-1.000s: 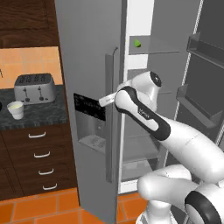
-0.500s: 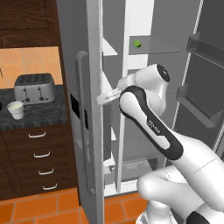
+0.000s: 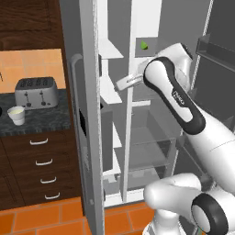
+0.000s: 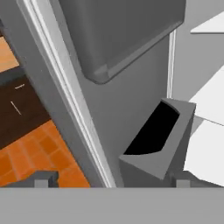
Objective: Grab a lemon wedge from the fridge and one ice cube from the ice bowl, and put them in the glass of lemonade.
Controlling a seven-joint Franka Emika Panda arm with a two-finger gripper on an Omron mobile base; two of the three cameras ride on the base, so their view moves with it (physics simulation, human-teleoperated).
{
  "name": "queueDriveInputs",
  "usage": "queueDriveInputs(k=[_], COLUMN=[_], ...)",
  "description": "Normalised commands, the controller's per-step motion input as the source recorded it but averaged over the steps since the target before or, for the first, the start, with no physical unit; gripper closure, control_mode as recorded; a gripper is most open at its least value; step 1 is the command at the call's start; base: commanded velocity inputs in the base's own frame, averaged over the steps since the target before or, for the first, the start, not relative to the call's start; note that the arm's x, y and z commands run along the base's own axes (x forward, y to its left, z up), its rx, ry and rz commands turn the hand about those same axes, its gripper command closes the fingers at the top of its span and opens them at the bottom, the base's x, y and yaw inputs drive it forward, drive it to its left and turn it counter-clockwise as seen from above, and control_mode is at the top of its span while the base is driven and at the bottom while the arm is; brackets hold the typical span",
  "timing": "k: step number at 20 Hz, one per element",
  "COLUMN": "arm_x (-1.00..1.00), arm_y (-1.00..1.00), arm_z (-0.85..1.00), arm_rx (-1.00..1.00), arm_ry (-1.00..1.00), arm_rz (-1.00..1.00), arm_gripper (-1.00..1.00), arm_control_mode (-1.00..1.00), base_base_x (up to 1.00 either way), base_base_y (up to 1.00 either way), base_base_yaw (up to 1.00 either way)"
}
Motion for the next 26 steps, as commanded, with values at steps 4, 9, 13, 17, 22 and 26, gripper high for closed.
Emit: queueDriveInputs(k=[4,9,13,17,22,26], arm_x=[0.89,0.65,0.04,0.08,0.15,0.00], arm_y=[0.61,0.57,0.72,0.94,0.98,0.75], arm_z=[-0.46,-0.52,-0.19,-0.11,-0.15,0.02], arm_rx=[0.00,0.02,0.14,0.12,0.02,-0.01], arm_ry=[0.13,-0.06,-0.28,-0.22,-0.10,0.02], arm_rz=[0.45,0.31,0.11,0.04,0.01,0.01], arm_gripper=[-1.00,-1.00,-1.00,-1.00,-1.00,-1.00], arm_control_mode=[-1.00,-1.00,-1.00,-1.00,-1.00,-1.00], base_base_x=[0.00,0.00,0.00,0.00,0.00,0.00], base_base_y=[0.00,0.00,0.00,0.00,0.00,0.00], base_base_yaw=[0.00,0.00,0.00,0.00,0.00,0.00])
